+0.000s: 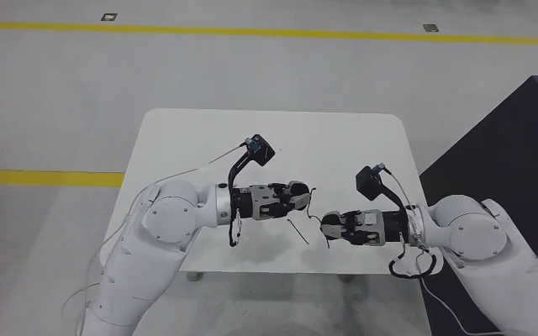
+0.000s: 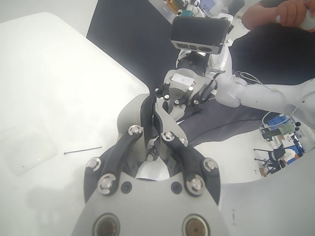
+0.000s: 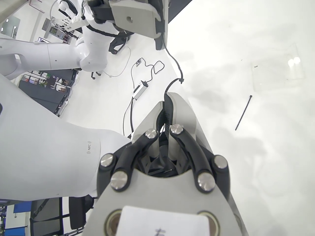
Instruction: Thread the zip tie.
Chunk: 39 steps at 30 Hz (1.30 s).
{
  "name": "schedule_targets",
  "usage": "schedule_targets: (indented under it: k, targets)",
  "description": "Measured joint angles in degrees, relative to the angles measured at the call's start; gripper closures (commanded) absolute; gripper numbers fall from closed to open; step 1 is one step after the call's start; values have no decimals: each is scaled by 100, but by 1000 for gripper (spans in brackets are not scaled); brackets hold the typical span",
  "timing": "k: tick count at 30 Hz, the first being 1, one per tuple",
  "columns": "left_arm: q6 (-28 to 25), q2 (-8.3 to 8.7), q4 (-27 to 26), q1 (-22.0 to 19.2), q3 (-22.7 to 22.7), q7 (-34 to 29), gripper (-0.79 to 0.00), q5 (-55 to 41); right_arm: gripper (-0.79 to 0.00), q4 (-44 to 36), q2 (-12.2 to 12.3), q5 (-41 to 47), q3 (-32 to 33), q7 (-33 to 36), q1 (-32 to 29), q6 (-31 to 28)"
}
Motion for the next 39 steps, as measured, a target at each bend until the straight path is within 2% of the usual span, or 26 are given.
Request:
schedule_targets:
  k: [5,12,21,30,39]
  targets:
    - [377,16,142,-61,21,-77,0,13,0,-35,9,-15,39,-56,-31,-21]
    - [632,18,199,-167,107,-42,0,65,0,-81,23,-32,63,-28,-29,-34]
    - [624,28,201,-160,49,166,0,-256,0,-48,37,-163,33,7,19,9]
    - [356,39,251,-193,115,-19,0,-630,0,-41,46,-313,-20,6,79,73]
    - [673,49,444,-343,286,-262,0,-518,0,-97,55,-488,-22,-118,56,28]
